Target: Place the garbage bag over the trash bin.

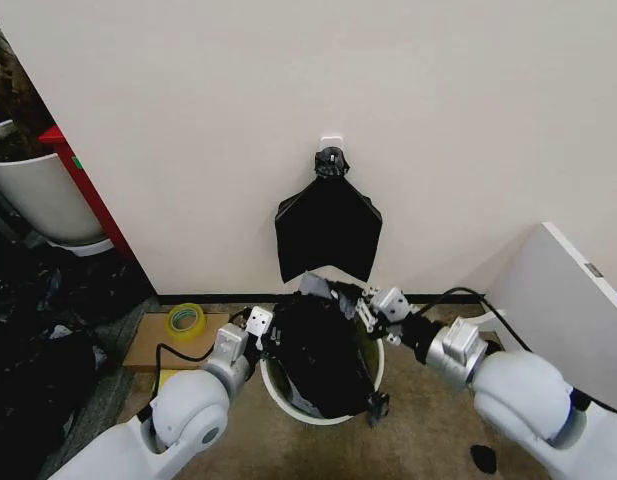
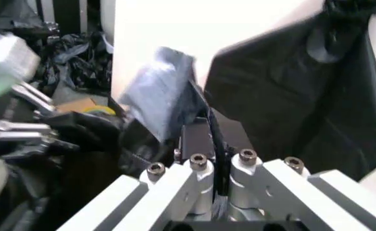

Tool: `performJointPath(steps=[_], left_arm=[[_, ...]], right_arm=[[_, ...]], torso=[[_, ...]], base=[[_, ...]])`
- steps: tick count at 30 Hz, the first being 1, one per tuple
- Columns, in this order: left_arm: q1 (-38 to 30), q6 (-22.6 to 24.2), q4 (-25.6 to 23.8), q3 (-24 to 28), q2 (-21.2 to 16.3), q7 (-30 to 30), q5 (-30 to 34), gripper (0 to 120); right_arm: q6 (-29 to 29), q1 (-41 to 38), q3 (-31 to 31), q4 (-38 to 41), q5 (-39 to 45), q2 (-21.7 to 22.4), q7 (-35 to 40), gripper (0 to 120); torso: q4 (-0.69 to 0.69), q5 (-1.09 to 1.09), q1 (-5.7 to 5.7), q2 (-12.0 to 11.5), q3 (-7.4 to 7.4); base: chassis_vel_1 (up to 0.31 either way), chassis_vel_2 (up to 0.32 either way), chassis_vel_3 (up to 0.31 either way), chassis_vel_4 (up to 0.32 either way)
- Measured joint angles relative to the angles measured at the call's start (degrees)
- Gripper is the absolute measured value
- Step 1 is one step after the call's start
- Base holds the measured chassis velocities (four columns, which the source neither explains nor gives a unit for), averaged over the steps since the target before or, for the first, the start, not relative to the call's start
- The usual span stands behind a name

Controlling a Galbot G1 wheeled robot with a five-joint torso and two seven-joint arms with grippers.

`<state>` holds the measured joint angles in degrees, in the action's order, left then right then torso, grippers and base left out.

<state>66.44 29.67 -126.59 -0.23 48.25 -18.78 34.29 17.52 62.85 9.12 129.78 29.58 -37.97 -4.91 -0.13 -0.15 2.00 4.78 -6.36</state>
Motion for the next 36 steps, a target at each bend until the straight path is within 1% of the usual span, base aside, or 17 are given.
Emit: performJointPath(steps=[5,7,10,13,18,24,29,36], left_arm=[[1.7,-2.3,-0.6,-1.3,-0.5,1.6,-1.8,0],[3.1,-4.1,-1.0,-2.1,-1.2,3.3,-3.8,0],[4.0,-5.0,-1.3,-2.5,-1.7,4.6,-5.3,0],[5.1,-7.1,-1.6,-2.8,-2.1,6.6,-7.8,0],[5.6,-9.3,-2.0,-3.2,-2.5,8.2,-9.2,0],[5.7,-11.5,-2.2,-3.8,-2.6,8.4,-10.2,0],[5.5,-11.8,-1.1,-4.5,-1.6,6.8,-10.3,0],[5.4,-11.8,-0.5,-4.7,-0.8,5.2,-8.9,0]], right_arm=[[0.3,-1.0,0.0,-2.5,1.5,0.8,0.0,0],[0.3,-1.5,0.0,-4.3,2.1,1.4,-0.2,0],[0.5,-1.9,-0.1,-5.5,2.8,1.7,-0.2,0],[0.6,-2.8,-0.1,-7.4,4.0,2.2,0.0,0],[0.6,-3.1,-0.3,-10.0,3.9,3.2,-0.8,0],[0.2,-2.3,-0.4,-12.2,3.3,4.6,-2.5,0],[-0.3,-0.3,0.4,-12.8,3.4,6.4,-5.1,0],[-0.6,1.2,1.5,-13.2,4.6,7.1,-6.8,0]], torso=[[0.0,0.0,0.0,0.0,0.0],[0.0,0.01,0.0,0.0,0.0],[0.0,0.01,0.0,0.0,0.0],[0.01,0.0,0.0,0.0,0.0],[0.0,0.01,0.0,0.0,0.0],[0.0,0.01,0.0,0.0,0.0],[0.0,0.0,0.0,0.0,0.0],[0.0,0.0,0.0,0.0,0.0]], base=[[0.0,0.0,0.0,0.0],[0.0,0.0,0.0,0.0],[0.0,0.0,0.0,0.0],[0.0,0.0,0.0,0.0],[0.0,0.0,0.0,0.0],[0.0,0.0,0.0,0.0],[0.0,0.0,0.0,0.0],[0.0,0.0,0.0,0.0]])
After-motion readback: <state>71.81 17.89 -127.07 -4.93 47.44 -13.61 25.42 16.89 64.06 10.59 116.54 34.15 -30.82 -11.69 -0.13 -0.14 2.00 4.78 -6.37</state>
